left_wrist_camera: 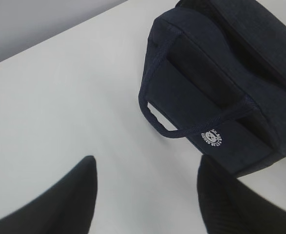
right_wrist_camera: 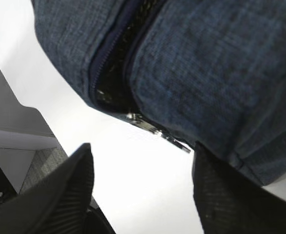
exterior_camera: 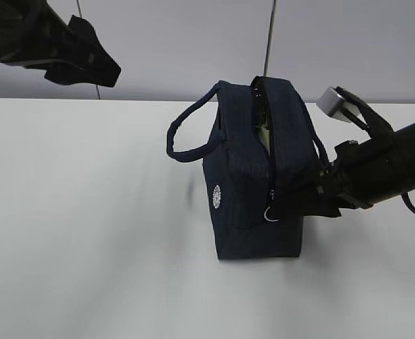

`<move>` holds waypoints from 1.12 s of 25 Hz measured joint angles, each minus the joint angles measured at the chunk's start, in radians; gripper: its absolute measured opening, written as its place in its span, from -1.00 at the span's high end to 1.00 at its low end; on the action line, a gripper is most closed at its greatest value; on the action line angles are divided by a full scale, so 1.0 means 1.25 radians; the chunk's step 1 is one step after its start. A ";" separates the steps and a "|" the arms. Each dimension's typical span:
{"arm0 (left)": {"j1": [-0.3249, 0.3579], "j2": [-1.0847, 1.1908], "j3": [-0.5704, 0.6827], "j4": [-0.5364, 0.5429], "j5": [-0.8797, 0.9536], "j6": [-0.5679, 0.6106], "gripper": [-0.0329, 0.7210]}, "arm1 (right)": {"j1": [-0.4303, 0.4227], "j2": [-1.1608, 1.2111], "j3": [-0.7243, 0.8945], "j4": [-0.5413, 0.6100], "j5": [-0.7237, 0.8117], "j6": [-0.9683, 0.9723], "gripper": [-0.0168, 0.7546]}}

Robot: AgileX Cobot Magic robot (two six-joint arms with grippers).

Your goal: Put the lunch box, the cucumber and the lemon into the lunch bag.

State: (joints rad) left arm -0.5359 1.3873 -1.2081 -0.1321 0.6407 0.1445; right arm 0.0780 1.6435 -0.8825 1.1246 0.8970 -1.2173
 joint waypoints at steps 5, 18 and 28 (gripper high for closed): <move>0.000 0.000 0.000 -0.003 0.000 0.000 -0.27 | 0.000 0.008 0.000 0.013 -0.002 -0.040 -0.28; 0.000 0.000 0.000 -0.005 0.000 0.000 -0.25 | 0.000 0.047 -0.002 0.062 0.077 -0.121 -0.28; 0.000 0.000 0.000 -0.005 0.002 0.000 -0.25 | 0.000 0.047 -0.002 0.073 0.123 -0.134 -0.28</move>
State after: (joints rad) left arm -0.5359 1.3873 -1.2081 -0.1385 0.6428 0.1445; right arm 0.0780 1.7025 -0.8855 1.2154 1.0512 -1.3852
